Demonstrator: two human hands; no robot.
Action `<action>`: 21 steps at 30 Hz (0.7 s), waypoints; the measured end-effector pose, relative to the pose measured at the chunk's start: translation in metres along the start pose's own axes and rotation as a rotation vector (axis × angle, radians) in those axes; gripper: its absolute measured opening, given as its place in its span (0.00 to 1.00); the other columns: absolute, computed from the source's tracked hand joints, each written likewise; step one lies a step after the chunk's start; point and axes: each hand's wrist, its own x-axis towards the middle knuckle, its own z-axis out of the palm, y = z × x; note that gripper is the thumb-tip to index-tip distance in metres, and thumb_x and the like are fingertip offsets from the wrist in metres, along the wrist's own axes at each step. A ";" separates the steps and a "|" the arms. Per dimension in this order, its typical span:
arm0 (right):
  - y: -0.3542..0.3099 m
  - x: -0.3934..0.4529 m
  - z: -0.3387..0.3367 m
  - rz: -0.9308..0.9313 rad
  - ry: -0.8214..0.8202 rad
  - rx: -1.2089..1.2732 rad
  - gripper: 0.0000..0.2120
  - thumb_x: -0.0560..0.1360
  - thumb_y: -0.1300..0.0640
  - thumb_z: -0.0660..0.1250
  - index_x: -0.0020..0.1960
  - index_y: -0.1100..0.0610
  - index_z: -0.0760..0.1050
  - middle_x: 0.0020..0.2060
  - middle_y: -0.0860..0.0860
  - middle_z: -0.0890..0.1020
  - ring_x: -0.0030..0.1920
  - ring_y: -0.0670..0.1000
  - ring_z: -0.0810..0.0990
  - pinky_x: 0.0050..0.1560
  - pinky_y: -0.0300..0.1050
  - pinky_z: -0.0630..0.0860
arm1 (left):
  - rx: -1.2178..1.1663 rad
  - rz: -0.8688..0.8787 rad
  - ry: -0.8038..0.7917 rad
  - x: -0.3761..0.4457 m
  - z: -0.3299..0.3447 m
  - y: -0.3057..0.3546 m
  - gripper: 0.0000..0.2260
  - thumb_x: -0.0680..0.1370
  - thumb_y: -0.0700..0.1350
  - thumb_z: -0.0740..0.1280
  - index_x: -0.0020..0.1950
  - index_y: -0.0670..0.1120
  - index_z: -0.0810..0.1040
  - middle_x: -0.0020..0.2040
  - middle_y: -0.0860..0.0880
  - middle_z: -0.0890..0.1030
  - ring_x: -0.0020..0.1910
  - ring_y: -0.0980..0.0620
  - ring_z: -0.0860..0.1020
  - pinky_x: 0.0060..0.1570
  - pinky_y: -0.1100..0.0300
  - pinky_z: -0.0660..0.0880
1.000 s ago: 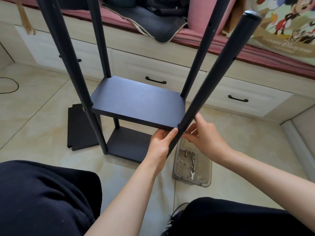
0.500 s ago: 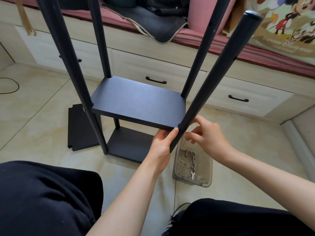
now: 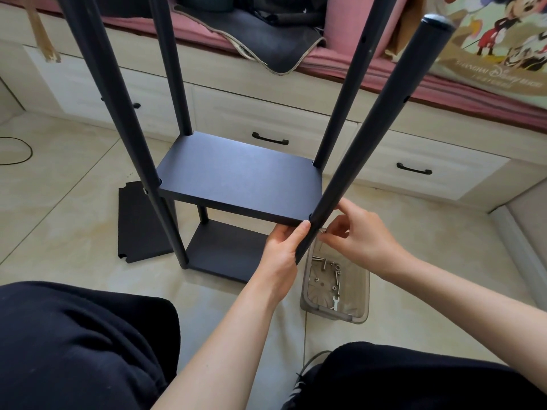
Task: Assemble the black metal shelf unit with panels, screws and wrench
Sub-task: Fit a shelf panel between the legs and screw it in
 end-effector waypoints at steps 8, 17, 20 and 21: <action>0.009 -0.001 0.001 -0.065 0.004 -0.015 0.19 0.74 0.57 0.74 0.62 0.50 0.74 0.39 0.43 0.81 0.41 0.46 0.81 0.46 0.47 0.79 | -0.057 -0.002 -0.005 0.002 0.002 -0.002 0.11 0.83 0.46 0.65 0.64 0.47 0.78 0.59 0.49 0.85 0.61 0.53 0.81 0.63 0.56 0.72; 0.010 -0.001 0.003 0.055 -0.045 0.192 0.16 0.76 0.59 0.71 0.60 0.45 0.74 0.40 0.47 0.84 0.39 0.49 0.81 0.45 0.42 0.77 | -0.089 -0.002 -0.038 0.002 0.001 -0.003 0.12 0.82 0.49 0.66 0.64 0.49 0.79 0.62 0.46 0.83 0.64 0.49 0.80 0.69 0.51 0.70; 0.008 -0.001 0.003 0.048 -0.036 0.177 0.15 0.76 0.57 0.71 0.60 0.45 0.74 0.43 0.46 0.83 0.40 0.45 0.81 0.43 0.34 0.75 | -0.086 -0.014 -0.030 0.004 0.001 -0.001 0.09 0.80 0.51 0.67 0.58 0.54 0.83 0.61 0.48 0.84 0.64 0.51 0.80 0.70 0.50 0.69; 0.007 -0.001 0.002 0.030 -0.033 0.136 0.15 0.76 0.56 0.71 0.60 0.44 0.74 0.43 0.45 0.82 0.40 0.43 0.80 0.41 0.31 0.75 | -0.078 -0.011 -0.026 0.005 0.000 -0.002 0.09 0.81 0.51 0.67 0.59 0.54 0.83 0.61 0.48 0.84 0.64 0.51 0.80 0.69 0.51 0.69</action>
